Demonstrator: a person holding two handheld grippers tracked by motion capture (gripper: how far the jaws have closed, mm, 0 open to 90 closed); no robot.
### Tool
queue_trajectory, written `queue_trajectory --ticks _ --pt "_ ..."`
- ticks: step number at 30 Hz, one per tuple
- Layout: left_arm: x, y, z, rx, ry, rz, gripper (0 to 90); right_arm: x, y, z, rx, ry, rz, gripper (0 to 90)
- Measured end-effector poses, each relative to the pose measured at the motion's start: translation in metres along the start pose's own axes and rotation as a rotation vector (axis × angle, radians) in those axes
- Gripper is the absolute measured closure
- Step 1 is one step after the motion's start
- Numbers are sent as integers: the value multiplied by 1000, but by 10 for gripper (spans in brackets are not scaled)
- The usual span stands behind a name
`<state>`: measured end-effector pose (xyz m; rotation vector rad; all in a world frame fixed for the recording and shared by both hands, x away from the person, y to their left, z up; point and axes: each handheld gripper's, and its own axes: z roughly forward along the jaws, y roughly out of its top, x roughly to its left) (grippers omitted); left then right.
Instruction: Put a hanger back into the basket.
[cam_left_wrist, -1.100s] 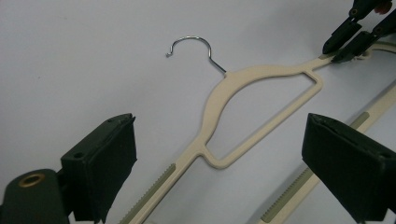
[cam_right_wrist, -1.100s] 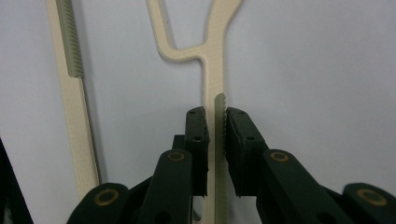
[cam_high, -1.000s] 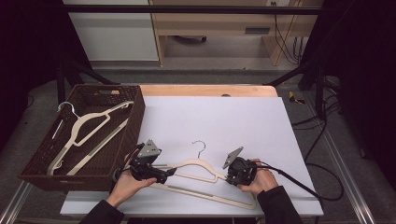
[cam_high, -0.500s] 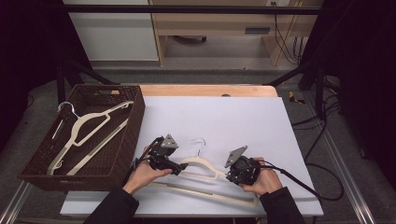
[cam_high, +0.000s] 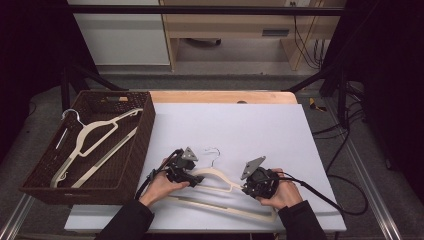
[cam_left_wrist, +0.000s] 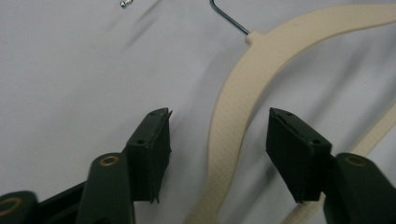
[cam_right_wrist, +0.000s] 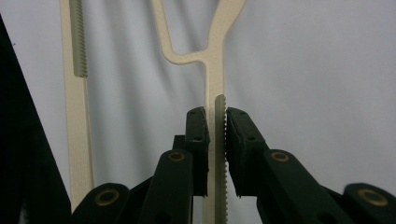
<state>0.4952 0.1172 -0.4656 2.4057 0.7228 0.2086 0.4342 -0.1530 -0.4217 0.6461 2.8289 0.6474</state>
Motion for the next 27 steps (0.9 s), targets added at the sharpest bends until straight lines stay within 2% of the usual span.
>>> queue_trajectory --ticks 1,3,7,12,13,14,17,19,21,23,25,27 --pt "0 0 0 -2 4 5 469 1 0 0 -3 4 15 795" --pt "0 0 -1 -6 5 5 503 0 0 -1 -5 -2 -2 795" --pt "0 0 -1 -2 12 16 585 1 0 -3 -14 3 12 795" --pt "-1 1 -2 11 7 44 681 1 1 -5 -23 -13 -1 794" --pt "-2 1 -2 -2 1 31 702 1 1 -5 -22 -11 -5 794" --pt "-2 1 -2 7 1 41 717 2 1 -6 -27 -6 0 794" --pt "-3 1 -5 6 5 56 724 0 1 -7 -32 -9 -14 794" --pt "-4 2 -7 8 11 70 730 2 1 -7 -35 -8 12 793" --pt "-6 2 -9 12 16 71 734 0 0 -8 -39 -8 1 793" --pt "-8 3 -13 1 29 86 737 1 0 -10 -45 0 21 791" --pt "-11 3 -16 -8 50 109 739 -1 -1 -10 -49 -3 10 790" --pt "-14 3 -20 -23 64 121 740 0 -1 -10 -49 1 28 790"
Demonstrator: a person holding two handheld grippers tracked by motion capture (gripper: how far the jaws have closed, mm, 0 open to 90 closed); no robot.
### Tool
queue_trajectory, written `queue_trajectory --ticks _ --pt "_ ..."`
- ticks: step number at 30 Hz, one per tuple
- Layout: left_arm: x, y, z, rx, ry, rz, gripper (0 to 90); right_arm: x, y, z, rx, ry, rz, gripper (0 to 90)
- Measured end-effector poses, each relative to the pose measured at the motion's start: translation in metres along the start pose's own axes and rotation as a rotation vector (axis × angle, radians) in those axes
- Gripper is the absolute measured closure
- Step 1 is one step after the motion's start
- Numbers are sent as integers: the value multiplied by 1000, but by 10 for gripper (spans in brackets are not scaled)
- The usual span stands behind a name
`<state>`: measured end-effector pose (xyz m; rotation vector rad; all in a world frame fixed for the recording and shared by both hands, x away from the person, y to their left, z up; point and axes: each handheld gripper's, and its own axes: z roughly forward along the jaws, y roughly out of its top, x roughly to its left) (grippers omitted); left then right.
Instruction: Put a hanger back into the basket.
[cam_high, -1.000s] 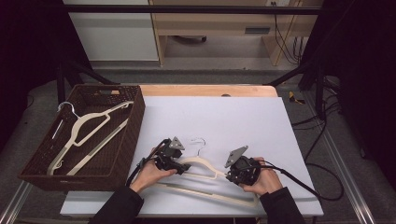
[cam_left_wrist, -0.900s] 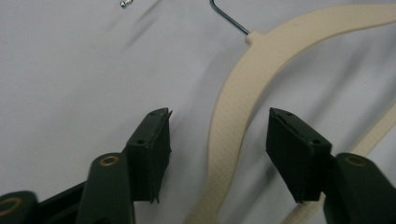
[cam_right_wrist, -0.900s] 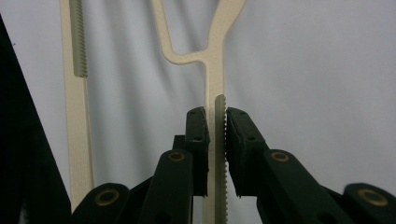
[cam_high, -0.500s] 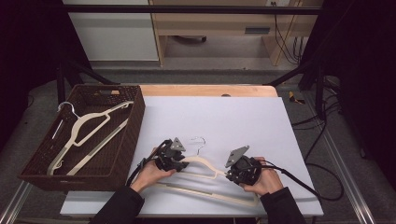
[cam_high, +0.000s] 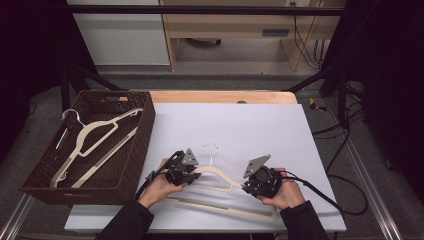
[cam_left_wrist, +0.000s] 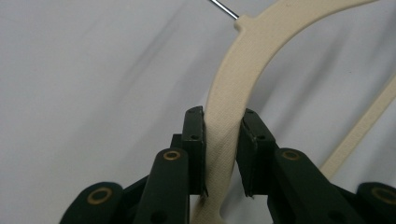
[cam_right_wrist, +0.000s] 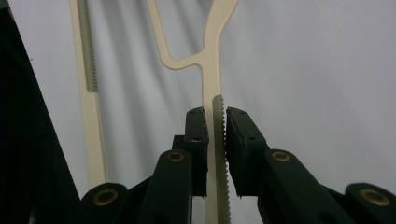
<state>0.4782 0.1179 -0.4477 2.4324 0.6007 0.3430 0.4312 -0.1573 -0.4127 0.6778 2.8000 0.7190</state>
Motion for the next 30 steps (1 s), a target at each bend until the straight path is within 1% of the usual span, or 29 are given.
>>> queue_trajectory --ticks 1,2,3,4,6,7,8,9,10,11,14,15,16,17,18,19,20,21,24,26,27,30 --pt "-2 0 -3 -5 12 12 741 0 0 0 5 2 -3 790" --pt "-4 0 -4 -17 17 10 742 1 0 1 4 1 5 791" --pt "-5 0 -6 -14 23 23 743 0 0 1 4 3 -2 791" --pt "-6 0 -7 -25 29 24 743 0 -1 1 3 3 -2 791" --pt "-9 1 -12 -27 43 42 744 0 -1 1 2 12 4 787" --pt "-10 1 -13 -31 46 48 746 -2 -2 1 2 23 0 772" --pt "-12 0 -15 -30 49 56 746 -2 -2 1 1 28 7 759" --pt "-13 0 -17 -33 52 59 748 -2 -3 1 -2 28 17 741" --pt "-15 0 -18 -34 59 67 749 -3 -3 0 -9 26 8 728" --pt "-16 0 -20 -34 59 66 750 -3 -3 -1 -19 29 19 708" --pt "-19 -2 -25 -40 68 83 752 -4 -2 -5 -76 39 34 636" --pt "-20 -2 -28 -38 69 86 752 -4 -2 -6 -100 40 49 599" --pt "-21 -2 -29 -41 71 89 752 -4 -2 -7 -122 29 56 588" --pt "-23 -2 -30 -42 75 91 753 -5 -2 -9 -137 30 62 567" --pt "-24 -2 -31 -44 78 92 753 -6 -1 -10 -154 24 75 529" --pt "-24 -2 -32 -43 77 89 753 -7 -1 -11 -194 29 88 500" --pt "-25 -1 -32 -42 78 89 753 -7 0 -12 -205 17 96 474" --pt "-26 -2 -32 -48 79 89 753 -9 0 -13 -228 9 101 443" --pt "-28 -1 -34 -44 82 89 754 -13 3 -14 -300 25 138 420" --pt "-29 -1 -35 -42 81 88 754 -15 5 -13 -312 47 148 423" --pt "-29 -1 -35 -44 82 86 754 -16 6 -12 -322 49 148 423" --pt "-30 -1 -35 -44 84 86 754 -16 11 -8 -313 64 153 420"
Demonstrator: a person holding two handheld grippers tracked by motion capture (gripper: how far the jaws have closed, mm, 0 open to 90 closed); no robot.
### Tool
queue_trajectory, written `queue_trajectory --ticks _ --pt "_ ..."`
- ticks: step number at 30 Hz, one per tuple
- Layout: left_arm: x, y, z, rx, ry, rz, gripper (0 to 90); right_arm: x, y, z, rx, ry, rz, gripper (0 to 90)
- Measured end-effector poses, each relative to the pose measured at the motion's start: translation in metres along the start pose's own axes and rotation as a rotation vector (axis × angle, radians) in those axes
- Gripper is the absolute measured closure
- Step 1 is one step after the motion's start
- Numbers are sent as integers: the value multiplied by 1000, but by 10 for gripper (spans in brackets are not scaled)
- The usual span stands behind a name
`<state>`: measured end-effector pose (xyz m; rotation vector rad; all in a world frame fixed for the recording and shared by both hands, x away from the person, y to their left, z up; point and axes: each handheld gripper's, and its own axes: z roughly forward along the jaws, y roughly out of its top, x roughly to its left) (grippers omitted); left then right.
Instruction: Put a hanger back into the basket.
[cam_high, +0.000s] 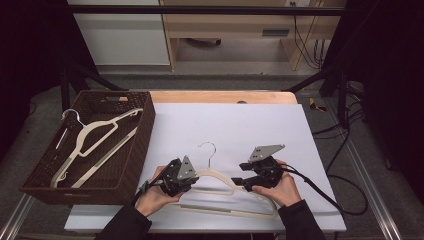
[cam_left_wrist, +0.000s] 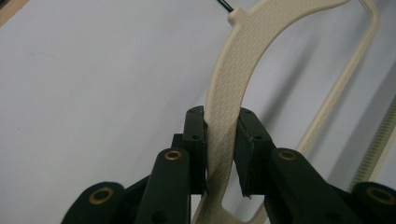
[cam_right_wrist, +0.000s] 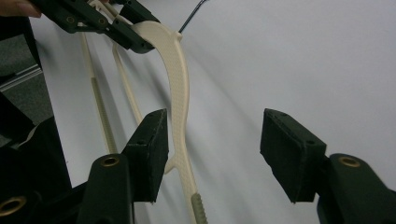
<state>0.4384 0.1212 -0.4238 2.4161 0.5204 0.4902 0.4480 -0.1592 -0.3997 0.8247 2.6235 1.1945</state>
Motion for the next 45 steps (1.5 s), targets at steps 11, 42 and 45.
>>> queue_trajectory --ticks 11,42,45 --pt "-4 0 -6 -15 6 4 756 0 13 34 45 93 -5 510" --pt "18 4 -20 -56 -213 -77 579 12 17 23 43 259 -94 859" --pt "19 6 -20 -62 -224 -55 623 17 19 21 36 264 -122 868"
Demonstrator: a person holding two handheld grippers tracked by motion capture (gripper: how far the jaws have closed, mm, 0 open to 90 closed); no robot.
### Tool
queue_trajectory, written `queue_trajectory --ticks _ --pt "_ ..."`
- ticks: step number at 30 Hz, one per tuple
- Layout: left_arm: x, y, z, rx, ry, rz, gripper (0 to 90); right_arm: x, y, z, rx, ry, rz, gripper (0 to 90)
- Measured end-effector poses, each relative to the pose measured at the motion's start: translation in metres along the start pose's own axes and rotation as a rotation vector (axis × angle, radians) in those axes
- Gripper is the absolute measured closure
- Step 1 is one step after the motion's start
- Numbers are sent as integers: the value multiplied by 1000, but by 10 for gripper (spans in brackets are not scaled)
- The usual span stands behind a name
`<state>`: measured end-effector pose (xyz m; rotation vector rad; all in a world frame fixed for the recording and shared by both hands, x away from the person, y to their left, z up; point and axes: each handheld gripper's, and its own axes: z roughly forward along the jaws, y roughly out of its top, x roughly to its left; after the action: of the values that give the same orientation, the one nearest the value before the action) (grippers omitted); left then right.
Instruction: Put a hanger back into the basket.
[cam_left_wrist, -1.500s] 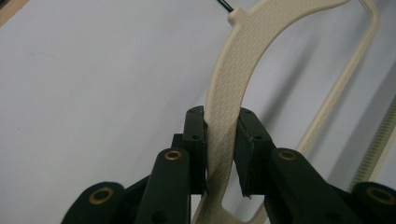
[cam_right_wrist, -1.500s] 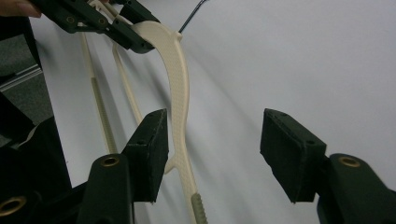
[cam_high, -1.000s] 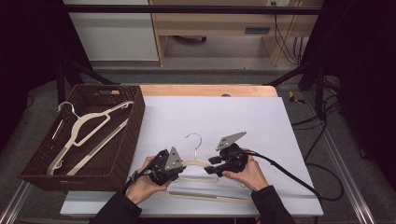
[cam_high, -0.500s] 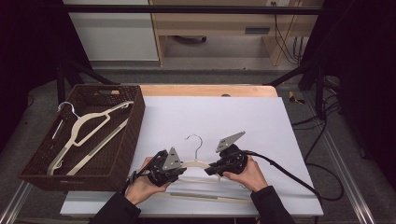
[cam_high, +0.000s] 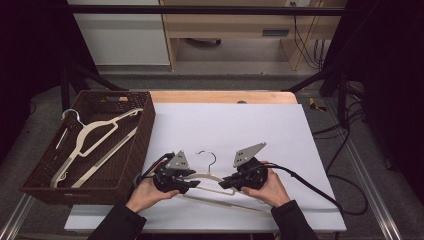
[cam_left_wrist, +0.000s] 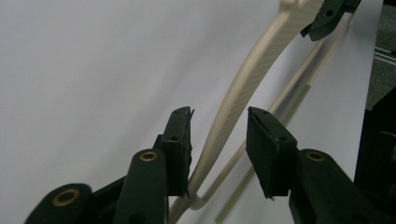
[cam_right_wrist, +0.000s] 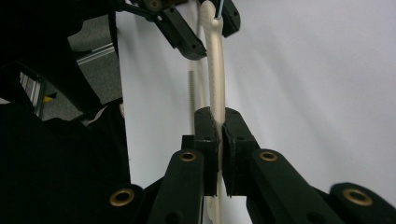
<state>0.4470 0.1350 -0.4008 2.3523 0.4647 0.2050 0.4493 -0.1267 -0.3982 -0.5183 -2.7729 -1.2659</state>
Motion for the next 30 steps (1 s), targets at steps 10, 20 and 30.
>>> queue_trajectory --ticks 10,20,30 --pt "-7 3 -3 17 7 70 751 3 1 -1 3 -7 -33 851" --pt "-28 11 -7 -2 -23 92 860 4 1 -7 -60 -159 -38 589" --pt "-30 12 -18 -53 43 10 862 5 -5 -32 -197 -253 -18 337"
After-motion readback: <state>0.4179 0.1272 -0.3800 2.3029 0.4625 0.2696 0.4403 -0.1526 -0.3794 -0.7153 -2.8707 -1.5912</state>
